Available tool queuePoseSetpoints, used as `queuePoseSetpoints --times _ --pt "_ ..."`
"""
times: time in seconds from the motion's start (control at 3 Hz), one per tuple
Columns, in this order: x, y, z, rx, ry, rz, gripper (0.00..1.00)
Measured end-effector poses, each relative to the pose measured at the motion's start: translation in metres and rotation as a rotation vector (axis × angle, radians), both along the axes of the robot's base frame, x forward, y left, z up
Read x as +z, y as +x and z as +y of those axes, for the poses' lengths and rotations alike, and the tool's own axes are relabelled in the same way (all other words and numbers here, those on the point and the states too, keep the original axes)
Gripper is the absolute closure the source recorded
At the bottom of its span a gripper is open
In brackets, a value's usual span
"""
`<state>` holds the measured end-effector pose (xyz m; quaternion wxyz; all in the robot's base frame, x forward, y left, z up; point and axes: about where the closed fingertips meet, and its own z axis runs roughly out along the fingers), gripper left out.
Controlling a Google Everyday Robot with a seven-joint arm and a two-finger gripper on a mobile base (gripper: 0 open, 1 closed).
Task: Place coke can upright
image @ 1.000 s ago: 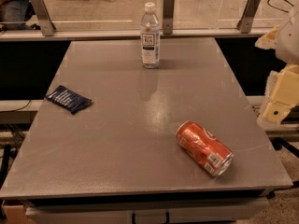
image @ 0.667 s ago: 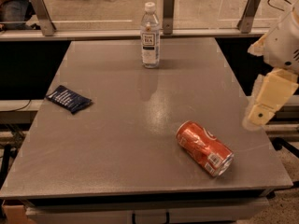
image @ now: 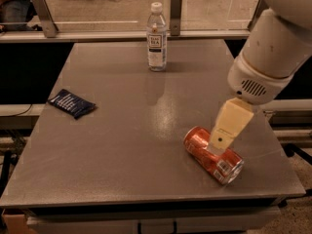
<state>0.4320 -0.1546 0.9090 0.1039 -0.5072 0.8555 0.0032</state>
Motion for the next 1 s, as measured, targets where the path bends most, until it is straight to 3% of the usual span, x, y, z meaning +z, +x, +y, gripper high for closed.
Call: queuePoseSetpoints --times 0.33,1.0 --pt "-0.027 -0.015 0.016 -0.115 -0.016 0.056 0.00" --pt "-0.068 -0.030 0.037 -0.240 0.000 0.074 0.00"
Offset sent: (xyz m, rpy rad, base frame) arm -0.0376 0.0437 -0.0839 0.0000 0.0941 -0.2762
